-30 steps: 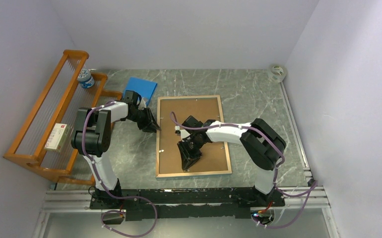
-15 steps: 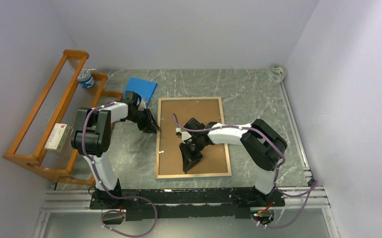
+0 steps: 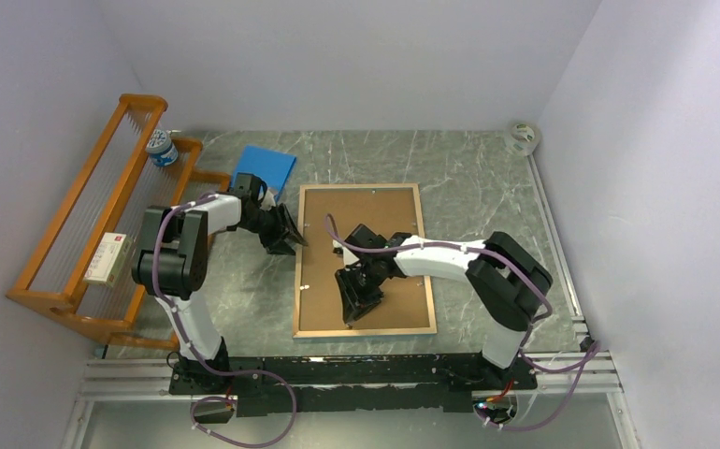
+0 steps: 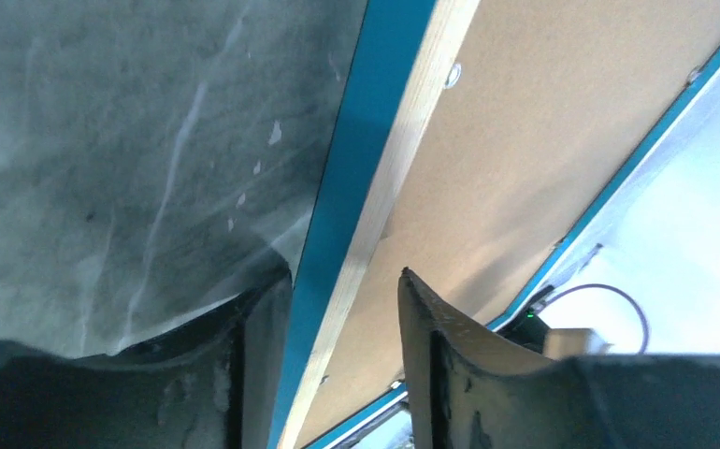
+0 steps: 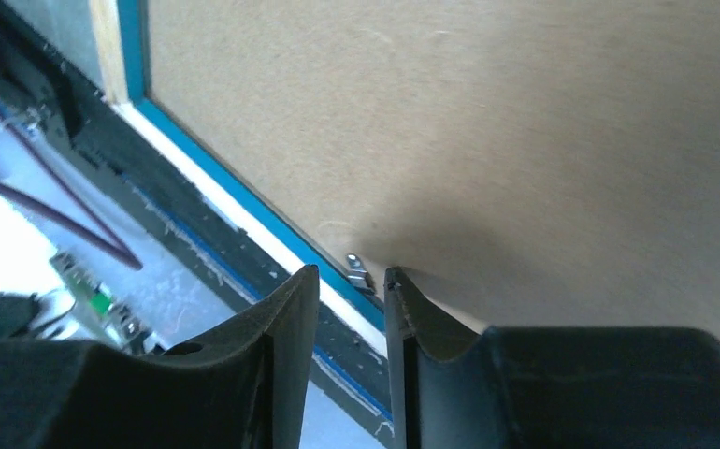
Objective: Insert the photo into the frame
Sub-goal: Install the photo frame at the center of the board.
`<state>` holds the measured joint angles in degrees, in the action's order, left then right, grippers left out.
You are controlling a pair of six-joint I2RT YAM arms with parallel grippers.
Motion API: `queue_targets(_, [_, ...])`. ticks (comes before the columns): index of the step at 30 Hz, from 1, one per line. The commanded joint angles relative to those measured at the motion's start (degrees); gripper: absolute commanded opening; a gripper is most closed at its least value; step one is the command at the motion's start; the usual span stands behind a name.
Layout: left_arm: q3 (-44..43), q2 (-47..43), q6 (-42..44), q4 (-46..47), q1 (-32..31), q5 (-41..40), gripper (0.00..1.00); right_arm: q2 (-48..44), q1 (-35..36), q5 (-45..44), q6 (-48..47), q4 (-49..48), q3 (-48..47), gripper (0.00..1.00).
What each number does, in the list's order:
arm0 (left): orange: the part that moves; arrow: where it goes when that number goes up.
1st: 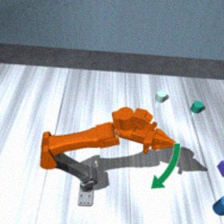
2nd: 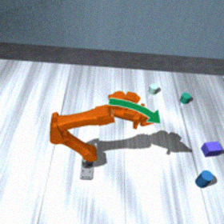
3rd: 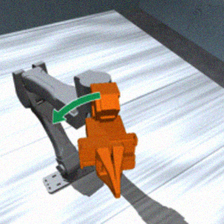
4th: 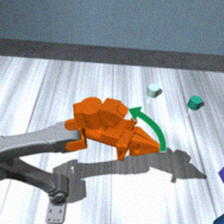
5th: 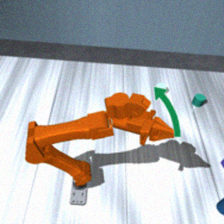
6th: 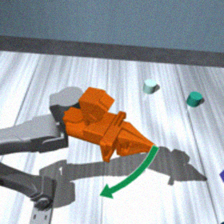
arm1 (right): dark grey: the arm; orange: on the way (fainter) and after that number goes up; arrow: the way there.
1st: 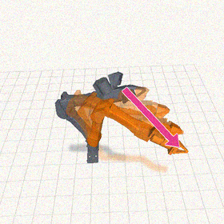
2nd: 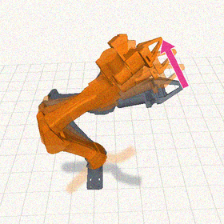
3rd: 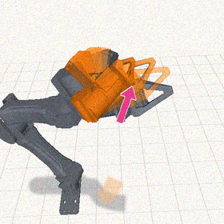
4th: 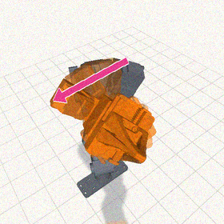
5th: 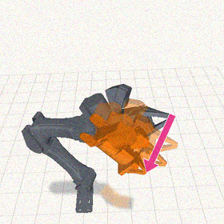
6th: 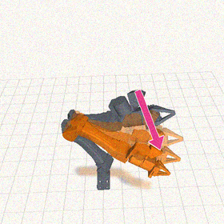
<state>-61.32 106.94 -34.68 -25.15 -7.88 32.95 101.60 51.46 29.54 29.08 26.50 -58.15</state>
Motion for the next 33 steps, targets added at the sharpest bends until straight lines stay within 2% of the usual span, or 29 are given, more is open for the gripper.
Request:
queue_targets(1, [1.5,-4.3,1.6,-5.9,-0.9,-5.1,0.57,-4.2,-0.3,-10.0,2.0,1.8,1.2,0.36])
queue_targets(5, [2.8,-8.4,2.3,-8.5,-0.9,-5.9,0.72,-4.3,-0.2,-8.9,2.5,1.1,2.6,0.37])
queue_targets(12, [9.6,-16.3,1.3,-10.8,-1.8,-2.6,0.77,-3.6,1.0,-6.0,2.4,-0.6,3.6,0.33])
queue_targets(19, [15.4,-22.7,-1.5,-12.9,-5.9,-1.6,0.73,-2.9,2.7,-4.1,2.9,-1.7,4.4,0.28])
queue_targets(26, [18.3,-23.4,-3.5,-15.4,-8.4,-3.9,0.69,-2.2,3.4,-5.9,3.1,0.3,3.9,0.29])
queue_targets(30, [19.6,-23.1,-4.3,-13.2,-9.5,-0.8,0.61,-2.4,3.6,-5.5,3.7,-0.1,4.7,0.28])
queue_targets(33, [20.7,-22.5,-5.1,-10.7,-10.3,2.3,0.51,-2.1,3.8,-4.3,4.0,-1.4,5.3,0.25])
